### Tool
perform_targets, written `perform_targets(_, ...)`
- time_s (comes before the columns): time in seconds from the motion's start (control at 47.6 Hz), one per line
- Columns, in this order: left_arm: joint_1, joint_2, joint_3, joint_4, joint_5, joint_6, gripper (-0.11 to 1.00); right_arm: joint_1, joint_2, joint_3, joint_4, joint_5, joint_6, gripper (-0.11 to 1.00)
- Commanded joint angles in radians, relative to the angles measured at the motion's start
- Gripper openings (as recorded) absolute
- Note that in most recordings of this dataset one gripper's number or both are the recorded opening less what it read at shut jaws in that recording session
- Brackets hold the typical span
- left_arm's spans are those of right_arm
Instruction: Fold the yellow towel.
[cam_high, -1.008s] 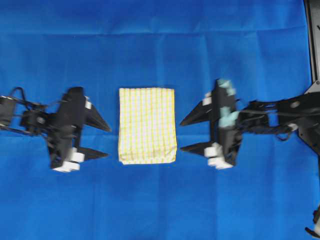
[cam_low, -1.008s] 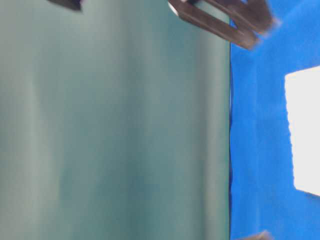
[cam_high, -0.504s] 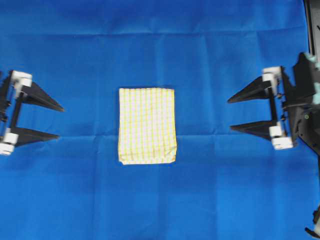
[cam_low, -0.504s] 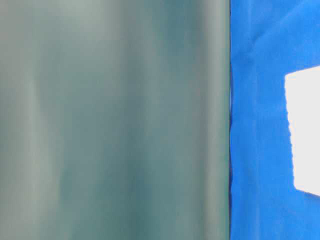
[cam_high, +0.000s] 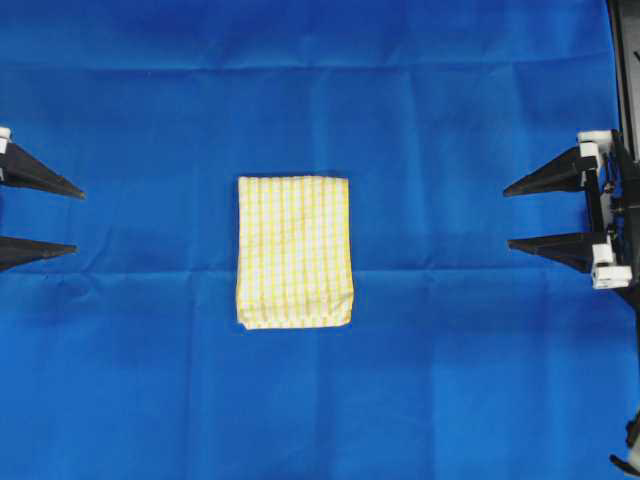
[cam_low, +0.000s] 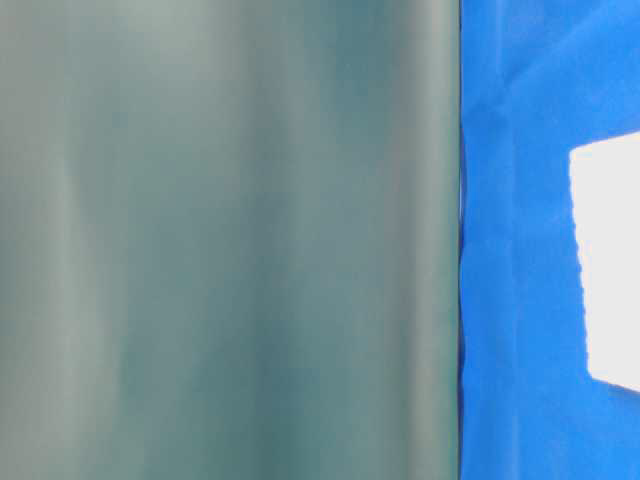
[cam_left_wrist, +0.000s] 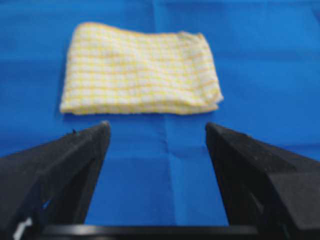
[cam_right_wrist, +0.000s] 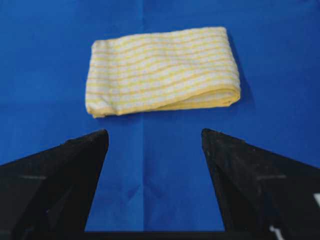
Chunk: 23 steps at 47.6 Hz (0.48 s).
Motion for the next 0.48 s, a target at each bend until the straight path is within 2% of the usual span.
perform_targets(0.0,0.005,-0.017,-0.005,0.003,-0.005,0.002,0.71,-0.003,0.002,-0.006,-0.003,-0.008,-0.002,0.75)
perform_targets(0.462,0.012,-0.020,-0.003,0.002,-0.005,0.002,0.71,-0.003,0.012,-0.005,-0.003,-0.020,-0.002,0.75)
